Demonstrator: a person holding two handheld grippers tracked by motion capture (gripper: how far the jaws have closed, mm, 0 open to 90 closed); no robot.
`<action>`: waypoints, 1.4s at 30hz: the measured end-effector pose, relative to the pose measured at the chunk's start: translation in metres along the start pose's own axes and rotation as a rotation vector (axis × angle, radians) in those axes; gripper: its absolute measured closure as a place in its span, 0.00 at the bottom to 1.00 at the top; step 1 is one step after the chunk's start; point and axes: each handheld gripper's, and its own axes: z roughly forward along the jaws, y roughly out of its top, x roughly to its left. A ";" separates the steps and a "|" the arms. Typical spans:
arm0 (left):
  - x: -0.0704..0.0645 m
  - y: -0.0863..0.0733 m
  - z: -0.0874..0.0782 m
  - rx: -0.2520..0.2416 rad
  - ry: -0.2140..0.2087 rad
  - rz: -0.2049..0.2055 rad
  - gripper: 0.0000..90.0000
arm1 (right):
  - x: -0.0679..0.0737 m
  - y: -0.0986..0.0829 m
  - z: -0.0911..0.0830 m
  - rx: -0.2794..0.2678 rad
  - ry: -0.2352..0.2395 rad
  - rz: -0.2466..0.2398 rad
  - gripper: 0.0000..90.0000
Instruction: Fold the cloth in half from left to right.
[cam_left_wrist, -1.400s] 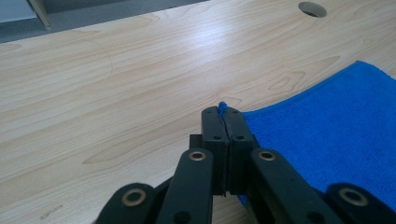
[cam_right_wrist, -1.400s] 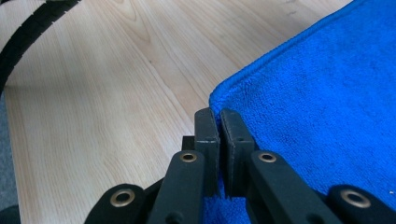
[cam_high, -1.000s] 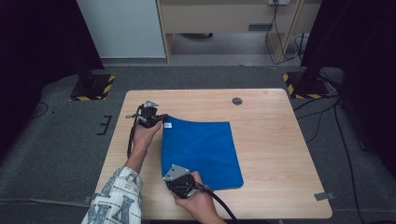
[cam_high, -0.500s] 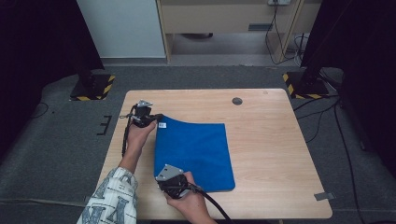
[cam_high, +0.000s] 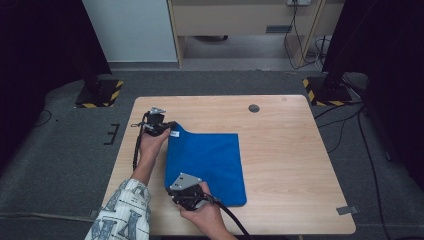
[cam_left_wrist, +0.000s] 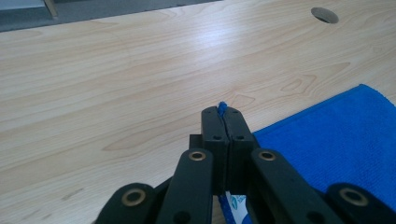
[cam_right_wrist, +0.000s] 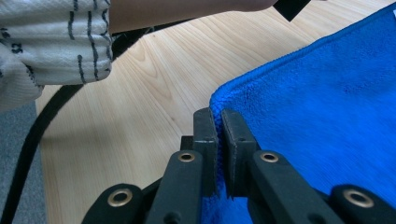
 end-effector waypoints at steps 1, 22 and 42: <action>-0.004 0.000 0.002 0.003 0.002 0.000 0.99 | -0.002 -0.002 -0.002 0.002 -0.001 0.004 0.95; -0.094 0.024 0.052 0.005 -0.056 0.049 0.99 | -0.040 -0.047 -0.072 0.007 -0.069 0.076 0.95; -0.129 0.029 0.088 0.023 -0.084 0.041 0.99 | -0.064 -0.073 -0.104 0.036 -0.107 0.159 0.94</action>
